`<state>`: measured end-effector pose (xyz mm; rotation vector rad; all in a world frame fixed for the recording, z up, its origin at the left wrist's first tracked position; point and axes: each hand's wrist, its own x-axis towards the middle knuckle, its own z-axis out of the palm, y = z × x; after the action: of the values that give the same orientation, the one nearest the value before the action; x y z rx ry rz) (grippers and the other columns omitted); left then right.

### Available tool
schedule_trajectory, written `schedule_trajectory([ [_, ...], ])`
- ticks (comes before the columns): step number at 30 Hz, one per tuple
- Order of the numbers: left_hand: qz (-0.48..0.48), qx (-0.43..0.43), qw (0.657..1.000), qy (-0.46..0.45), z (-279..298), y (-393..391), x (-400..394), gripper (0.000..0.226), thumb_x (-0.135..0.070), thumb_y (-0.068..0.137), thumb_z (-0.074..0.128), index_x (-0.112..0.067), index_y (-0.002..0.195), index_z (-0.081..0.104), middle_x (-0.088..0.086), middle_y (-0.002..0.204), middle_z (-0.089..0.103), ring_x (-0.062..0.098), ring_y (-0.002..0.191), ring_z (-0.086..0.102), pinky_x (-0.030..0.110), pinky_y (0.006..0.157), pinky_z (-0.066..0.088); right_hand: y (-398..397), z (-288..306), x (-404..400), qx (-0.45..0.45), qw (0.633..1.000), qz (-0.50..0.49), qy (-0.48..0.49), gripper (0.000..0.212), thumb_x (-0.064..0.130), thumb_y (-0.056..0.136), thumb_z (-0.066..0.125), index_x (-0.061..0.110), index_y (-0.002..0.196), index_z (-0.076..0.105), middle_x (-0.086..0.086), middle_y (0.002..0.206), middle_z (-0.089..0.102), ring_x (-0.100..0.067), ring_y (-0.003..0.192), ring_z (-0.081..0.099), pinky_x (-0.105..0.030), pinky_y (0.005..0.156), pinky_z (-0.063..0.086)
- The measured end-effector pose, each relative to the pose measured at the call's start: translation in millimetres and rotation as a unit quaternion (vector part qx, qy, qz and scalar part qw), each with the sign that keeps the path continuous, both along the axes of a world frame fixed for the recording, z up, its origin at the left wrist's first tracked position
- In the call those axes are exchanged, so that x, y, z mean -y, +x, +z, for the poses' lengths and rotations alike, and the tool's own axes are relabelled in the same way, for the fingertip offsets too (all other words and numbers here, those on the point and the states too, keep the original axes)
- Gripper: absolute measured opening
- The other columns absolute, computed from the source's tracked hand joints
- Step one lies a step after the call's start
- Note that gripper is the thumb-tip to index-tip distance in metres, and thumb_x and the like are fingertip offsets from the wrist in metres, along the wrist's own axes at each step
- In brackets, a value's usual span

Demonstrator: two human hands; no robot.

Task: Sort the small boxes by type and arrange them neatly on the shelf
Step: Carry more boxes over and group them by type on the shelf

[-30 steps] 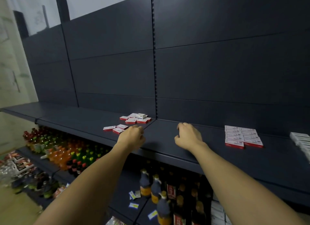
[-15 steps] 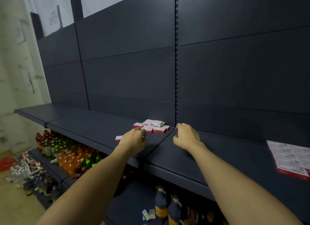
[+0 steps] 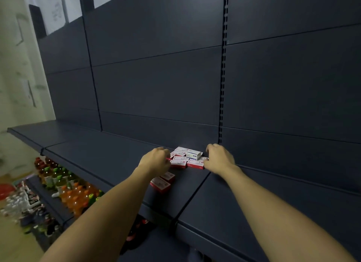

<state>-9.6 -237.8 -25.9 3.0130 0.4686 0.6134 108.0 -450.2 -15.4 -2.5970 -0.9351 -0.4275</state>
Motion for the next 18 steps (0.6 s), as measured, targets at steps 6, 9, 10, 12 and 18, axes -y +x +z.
schedule_trajectory([
  [6,-0.004,-0.036,0.999,-0.005,-5,27,-34,0.027,-0.031,0.094,0.054,-0.021,0.116,0.065,-0.002,0.12,0.059,0.021,0.106,0.058,0.037,0.081,0.052,11,-13,-21,-0.013,1.0,-0.028,0.003,0.035,0.025,0.086,0.058,0.014,0.119,0.058,-0.004,0.121,0.059,-0.025,0.112,0.057,-0.035,0.085,0.051],
  [9,-0.032,-0.02,0.999,-0.032,-6,40,-56,0.029,-0.027,0.09,0.057,-0.022,0.117,0.065,-0.002,0.122,0.061,0.02,0.106,0.059,0.037,0.083,0.053,12,-20,-34,-0.015,0.999,-0.043,0.028,0.03,0.024,0.085,0.058,0.015,0.114,0.06,-0.003,0.117,0.06,-0.025,0.108,0.058,-0.033,0.082,0.05],
  [10,-0.038,-0.011,0.998,-0.042,-5,43,-63,0.028,-0.025,0.089,0.057,-0.022,0.116,0.066,-0.001,0.121,0.061,0.02,0.104,0.06,0.037,0.083,0.054,12,-22,-39,-0.014,0.998,-0.049,0.038,0.029,0.024,0.085,0.058,0.016,0.112,0.06,-0.002,0.116,0.061,-0.024,0.108,0.059,-0.033,0.081,0.05],
  [12,-0.055,0.009,0.997,-0.062,-4,51,-77,0.028,-0.024,0.087,0.059,-0.021,0.115,0.065,-0.001,0.117,0.062,0.019,0.099,0.06,0.038,0.082,0.055,11,-22,-48,-0.016,0.996,-0.065,0.059,0.029,0.025,0.085,0.057,0.017,0.113,0.061,-0.001,0.116,0.061,-0.024,0.109,0.059,-0.033,0.081,0.05],
  [18,-0.147,0.025,0.984,-0.095,-9,65,-110,0.038,-0.033,0.084,0.066,-0.023,0.121,0.062,-0.007,0.115,0.057,0.015,0.105,0.058,0.035,0.088,0.054,2,-33,-79,-0.033,0.986,-0.115,0.115,0.053,0.021,0.08,0.06,0.015,0.132,0.052,-0.002,0.129,0.054,-0.023,0.123,0.048,-0.037,0.1,0.046],
])
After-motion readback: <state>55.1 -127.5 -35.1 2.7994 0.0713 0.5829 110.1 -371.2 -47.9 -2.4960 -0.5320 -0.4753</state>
